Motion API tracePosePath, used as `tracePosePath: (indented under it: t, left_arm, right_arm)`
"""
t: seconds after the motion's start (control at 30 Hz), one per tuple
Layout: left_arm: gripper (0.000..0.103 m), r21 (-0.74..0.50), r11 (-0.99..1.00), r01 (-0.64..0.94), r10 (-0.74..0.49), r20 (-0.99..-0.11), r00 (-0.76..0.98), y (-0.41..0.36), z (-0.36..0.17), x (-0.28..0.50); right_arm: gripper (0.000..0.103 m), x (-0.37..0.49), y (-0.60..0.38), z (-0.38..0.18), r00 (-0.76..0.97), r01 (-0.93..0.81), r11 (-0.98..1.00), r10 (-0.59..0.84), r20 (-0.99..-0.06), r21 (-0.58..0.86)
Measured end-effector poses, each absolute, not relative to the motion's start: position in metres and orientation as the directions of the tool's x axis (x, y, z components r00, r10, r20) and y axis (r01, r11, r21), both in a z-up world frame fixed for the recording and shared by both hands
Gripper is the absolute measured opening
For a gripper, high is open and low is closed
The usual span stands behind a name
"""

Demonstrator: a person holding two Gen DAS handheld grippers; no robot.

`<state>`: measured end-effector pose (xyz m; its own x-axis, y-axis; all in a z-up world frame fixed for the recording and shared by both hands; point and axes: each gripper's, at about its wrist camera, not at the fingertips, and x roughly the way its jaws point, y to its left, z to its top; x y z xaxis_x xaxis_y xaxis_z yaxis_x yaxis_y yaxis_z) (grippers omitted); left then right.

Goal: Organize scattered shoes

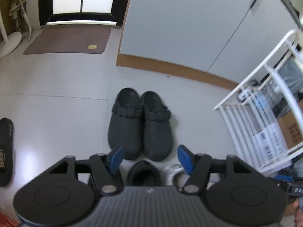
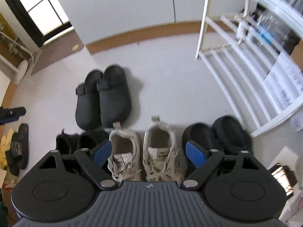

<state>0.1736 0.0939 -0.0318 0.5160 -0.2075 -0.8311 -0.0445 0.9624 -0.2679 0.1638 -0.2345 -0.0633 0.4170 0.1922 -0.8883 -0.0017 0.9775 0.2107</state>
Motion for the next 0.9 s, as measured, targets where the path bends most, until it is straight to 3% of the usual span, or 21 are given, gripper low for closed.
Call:
tracePosePath:
  t: [0.17, 0.33, 0.67, 0.9]
  left_arm:
    - [0.071, -0.373, 0.926, -0.060, -0.298, -0.817, 0.493, 0.090, 0.012, 0.153]
    - [0.079, -0.320, 0.946, -0.051, -0.248, -0.818, 0.519, 0.072, 0.043, 0.126]
    - [0.087, -0.212, 0.977, -0.005, -0.172, -0.806, 0.566, 0.051, 0.065, 0.075]
    - [0.087, -0.216, 0.976, 0.027, -0.194, -0.807, 0.557, 0.044, 0.059, 0.048]
  right_arm:
    - [0.089, 0.146, -0.238, -0.003, 0.464, 0.015, 0.963, 0.231, -0.855, 0.269]
    - [0.089, 0.121, -0.240, 0.042, 0.516, 0.037, 0.946, 0.258, -0.817, 0.322]
    - [0.097, 0.071, -0.246, 0.047, 0.564, 0.086, 0.955, 0.188, -0.804, 0.284]
    - [0.103, 0.053, -0.249, 0.033, 0.567, 0.050, 0.964, 0.189, -0.801, 0.262]
